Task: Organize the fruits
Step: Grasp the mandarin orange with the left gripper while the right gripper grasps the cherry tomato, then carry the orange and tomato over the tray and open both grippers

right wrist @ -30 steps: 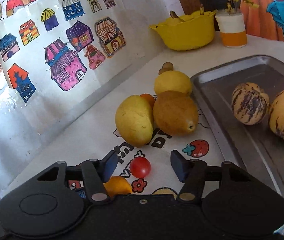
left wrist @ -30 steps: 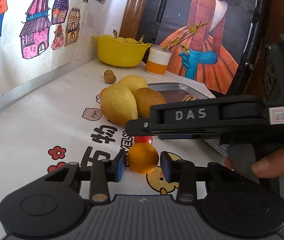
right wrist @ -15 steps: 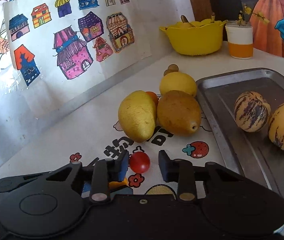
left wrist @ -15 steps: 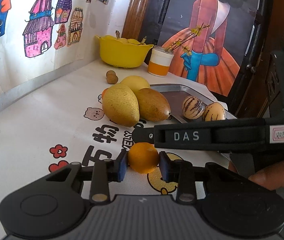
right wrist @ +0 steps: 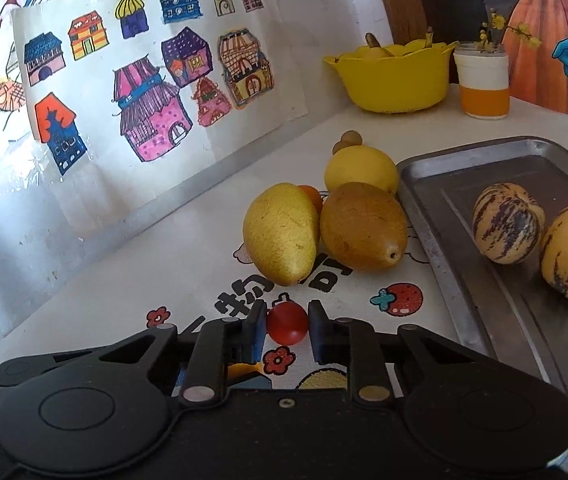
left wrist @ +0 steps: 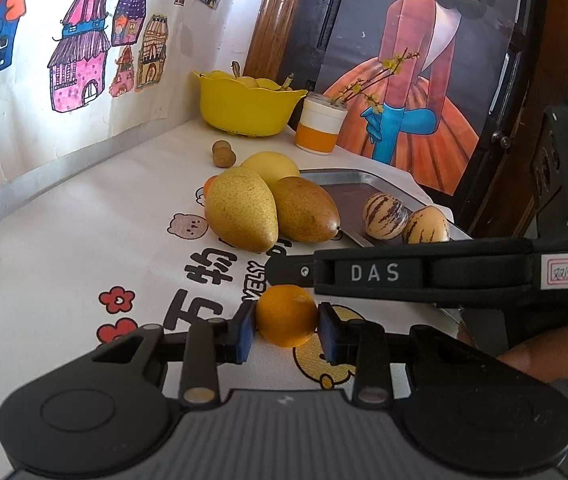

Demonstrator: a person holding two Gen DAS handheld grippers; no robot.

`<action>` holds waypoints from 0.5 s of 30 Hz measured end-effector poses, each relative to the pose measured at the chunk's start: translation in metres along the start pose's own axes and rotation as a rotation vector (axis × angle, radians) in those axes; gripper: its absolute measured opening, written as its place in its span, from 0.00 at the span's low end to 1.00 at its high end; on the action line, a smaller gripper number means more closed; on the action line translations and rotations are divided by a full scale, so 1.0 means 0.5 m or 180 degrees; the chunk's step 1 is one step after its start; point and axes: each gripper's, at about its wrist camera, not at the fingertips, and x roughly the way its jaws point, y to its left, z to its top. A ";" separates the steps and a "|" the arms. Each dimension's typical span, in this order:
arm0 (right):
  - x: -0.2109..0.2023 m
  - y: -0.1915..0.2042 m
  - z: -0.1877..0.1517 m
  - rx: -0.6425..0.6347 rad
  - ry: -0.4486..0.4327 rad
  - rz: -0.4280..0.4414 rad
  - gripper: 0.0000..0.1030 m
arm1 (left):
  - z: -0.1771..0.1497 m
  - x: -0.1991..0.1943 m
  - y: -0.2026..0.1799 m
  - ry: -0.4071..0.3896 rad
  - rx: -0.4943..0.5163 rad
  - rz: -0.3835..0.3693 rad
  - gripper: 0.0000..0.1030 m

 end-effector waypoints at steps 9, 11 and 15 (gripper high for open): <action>-0.052 -0.019 -0.007 0.0132 -0.0129 -0.0027 0.23 | -0.004 -0.006 -0.005 -0.0010 0.0015 0.0001 0.35; -0.072 -0.028 -0.011 0.0153 -0.0199 -0.0070 0.23 | -0.003 -0.008 -0.010 -0.0033 -0.0002 0.0001 0.35; -0.121 -0.060 -0.018 0.0237 -0.0359 -0.0165 0.23 | 0.002 -0.006 -0.026 0.0016 -0.0221 -0.0158 0.35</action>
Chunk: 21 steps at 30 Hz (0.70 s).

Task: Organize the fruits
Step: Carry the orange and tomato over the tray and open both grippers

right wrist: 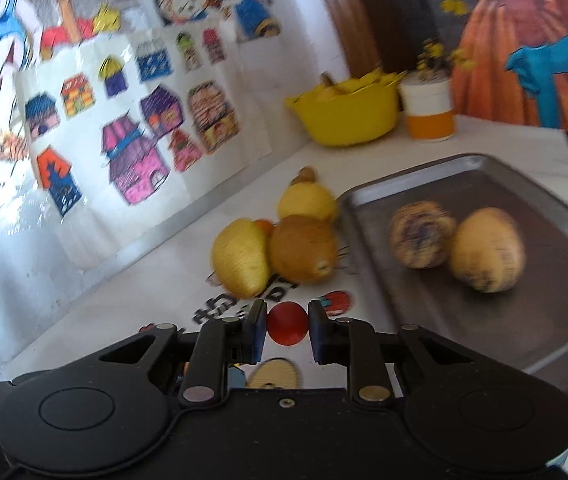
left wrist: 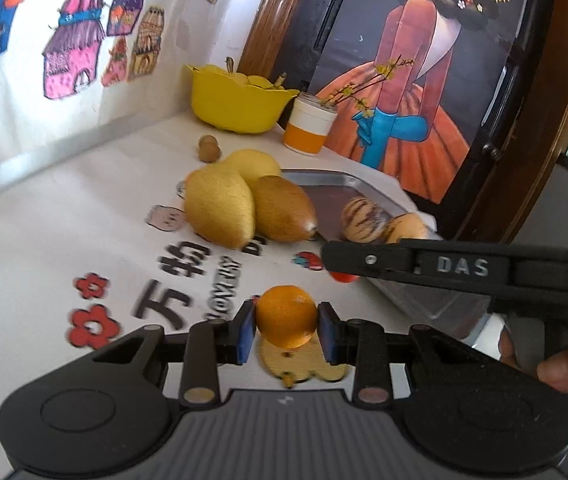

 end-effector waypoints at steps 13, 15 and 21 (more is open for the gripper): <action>-0.102 -0.129 -0.033 0.0147 -0.0294 -0.0408 0.23 | 0.055 0.064 -0.120 -0.0064 0.0154 -0.0136 0.35; -0.107 -0.137 -0.042 0.0081 -0.0303 -0.0451 0.23 | 0.056 0.082 -0.134 -0.0004 0.0126 -0.0163 0.35; -0.107 -0.149 -0.060 -0.0026 -0.0273 -0.0497 0.23 | 0.054 0.126 -0.170 0.0142 0.0077 -0.0166 0.35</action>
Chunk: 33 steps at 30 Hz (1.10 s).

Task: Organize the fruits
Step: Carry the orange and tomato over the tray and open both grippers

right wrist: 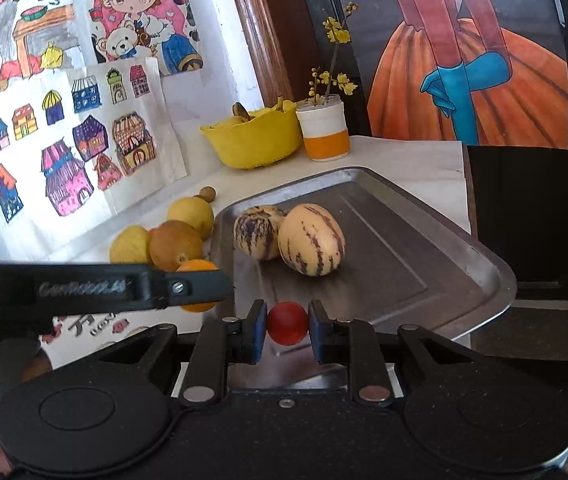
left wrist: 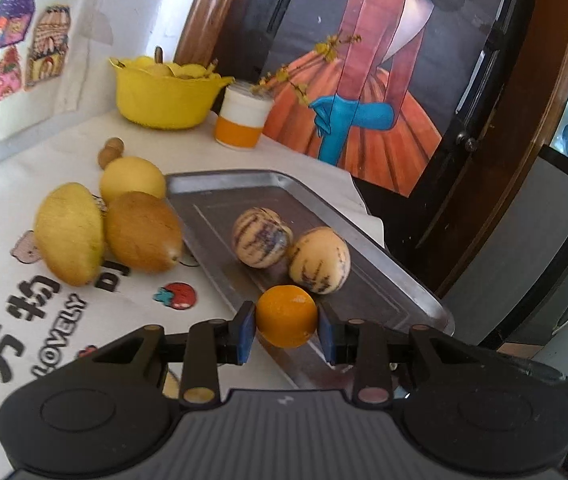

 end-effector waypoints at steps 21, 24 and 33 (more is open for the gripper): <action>-0.039 0.010 0.006 0.0009 -0.0106 0.0014 0.72 | 0.023 -0.005 -0.026 -0.0063 0.0022 0.0144 0.64; -0.055 0.021 0.010 -0.0006 -0.0165 0.0005 0.90 | 0.029 -0.033 -0.012 -0.0180 -0.0053 0.0162 0.86; -0.088 0.092 0.020 -0.0249 -0.0212 -0.0026 0.99 | 0.021 -0.149 0.067 -0.0568 -0.0091 0.0643 0.99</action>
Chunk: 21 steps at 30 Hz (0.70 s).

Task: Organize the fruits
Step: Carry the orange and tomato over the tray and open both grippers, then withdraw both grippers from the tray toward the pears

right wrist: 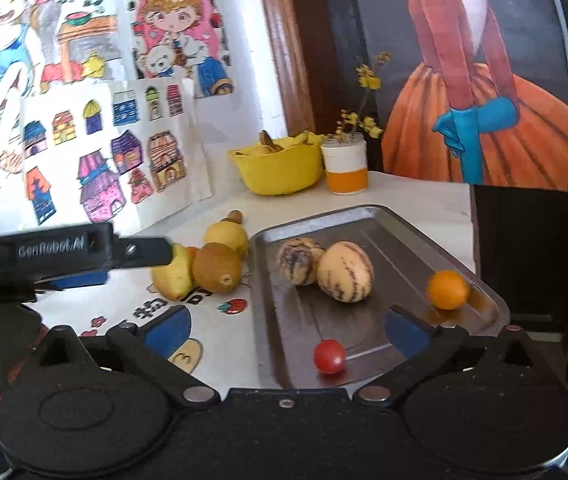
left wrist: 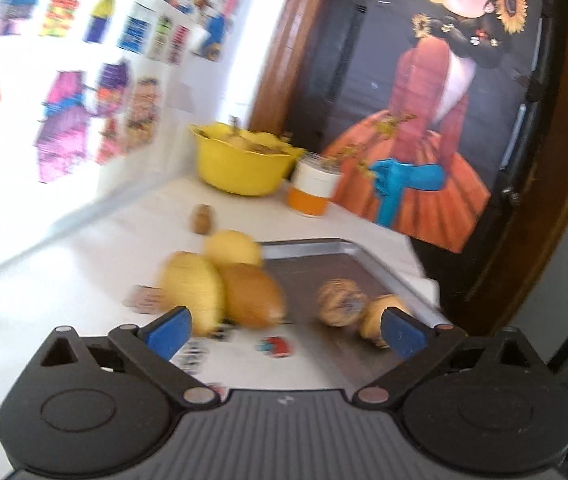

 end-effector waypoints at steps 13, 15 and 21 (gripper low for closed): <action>0.025 0.180 -0.033 -0.0523 0.0390 0.0328 0.99 | -0.050 -0.100 0.181 0.0086 -0.0179 0.0582 1.00; 0.032 0.204 -0.043 -0.0616 0.0472 0.0380 0.99 | -0.056 -0.104 0.202 0.0116 -0.0194 0.0623 1.00; 0.070 0.260 -0.045 -0.0878 0.0618 0.0389 0.99 | -0.061 -0.114 0.247 0.0163 -0.0184 0.0695 0.99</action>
